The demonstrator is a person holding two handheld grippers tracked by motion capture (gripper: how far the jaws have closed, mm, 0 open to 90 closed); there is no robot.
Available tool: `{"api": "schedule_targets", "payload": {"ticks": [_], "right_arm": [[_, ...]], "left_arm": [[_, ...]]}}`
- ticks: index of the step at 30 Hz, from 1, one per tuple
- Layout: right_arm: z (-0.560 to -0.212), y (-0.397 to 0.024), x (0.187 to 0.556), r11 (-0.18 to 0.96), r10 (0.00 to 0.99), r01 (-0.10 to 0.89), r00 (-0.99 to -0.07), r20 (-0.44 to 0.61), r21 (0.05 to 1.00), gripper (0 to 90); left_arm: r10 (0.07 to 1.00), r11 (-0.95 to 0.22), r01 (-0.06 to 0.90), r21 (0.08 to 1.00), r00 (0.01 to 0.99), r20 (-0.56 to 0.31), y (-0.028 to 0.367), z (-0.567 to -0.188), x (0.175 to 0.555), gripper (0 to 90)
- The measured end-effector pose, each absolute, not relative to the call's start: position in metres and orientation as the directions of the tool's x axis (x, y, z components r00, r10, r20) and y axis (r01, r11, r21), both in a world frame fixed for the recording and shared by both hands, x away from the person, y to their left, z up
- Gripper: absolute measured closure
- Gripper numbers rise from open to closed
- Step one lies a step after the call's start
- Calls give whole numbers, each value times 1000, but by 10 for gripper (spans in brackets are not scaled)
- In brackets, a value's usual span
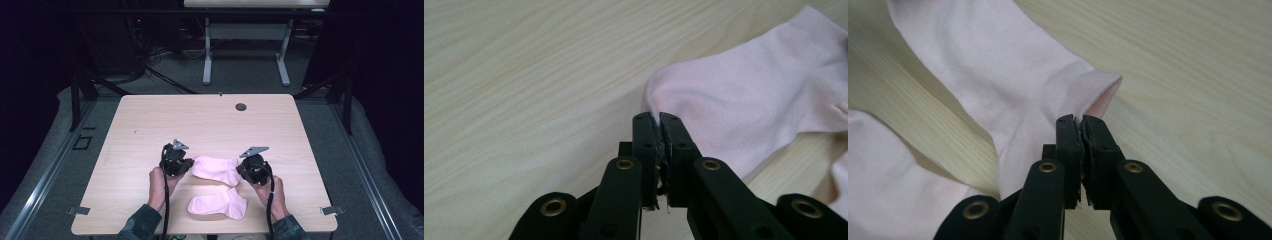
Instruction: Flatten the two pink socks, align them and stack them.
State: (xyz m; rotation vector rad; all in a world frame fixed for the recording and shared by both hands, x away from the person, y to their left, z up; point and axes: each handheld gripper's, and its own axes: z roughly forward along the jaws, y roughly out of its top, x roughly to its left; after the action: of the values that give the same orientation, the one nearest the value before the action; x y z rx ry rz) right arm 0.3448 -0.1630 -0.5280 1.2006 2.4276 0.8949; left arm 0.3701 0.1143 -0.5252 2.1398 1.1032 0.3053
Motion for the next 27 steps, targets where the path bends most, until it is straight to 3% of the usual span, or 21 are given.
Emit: {"api": "schedule_targets", "payload": {"ticks": [7, 13, 19, 24, 25, 26, 27], "right_arm": [[-503, -169, 330, 478, 775, 586, -632, 1, 654, 863], [-491, -172, 294, 528, 742, 584, -670, 0, 617, 863], [-517, -172, 273, 563, 721, 615, -692, 36, 552, 862], [-541, -170, 272, 569, 722, 631, -691, 47, 527, 854], [-546, -169, 271, 568, 723, 623, -690, 36, 537, 740], [-546, -169, 270, 564, 722, 615, -691, 32, 551, 632], [-546, -169, 270, 564, 722, 615, -691, 32, 551, 632]], "left_arm": [[772, -362, 618, 698, 619, -147, 120, -507, 350, 866], [740, -367, 619, 695, 646, -185, 122, -509, 301, 866], [742, -430, 637, 641, 653, -152, 116, -541, 261, 861], [758, -451, 638, 624, 643, -110, 114, -559, 255, 827], [773, -439, 629, 642, 628, -87, 117, -557, 254, 594], [785, -423, 620, 661, 615, -75, 119, -554, 253, 453], [785, -423, 620, 661, 615, -75, 119, -554, 253, 339]]}}
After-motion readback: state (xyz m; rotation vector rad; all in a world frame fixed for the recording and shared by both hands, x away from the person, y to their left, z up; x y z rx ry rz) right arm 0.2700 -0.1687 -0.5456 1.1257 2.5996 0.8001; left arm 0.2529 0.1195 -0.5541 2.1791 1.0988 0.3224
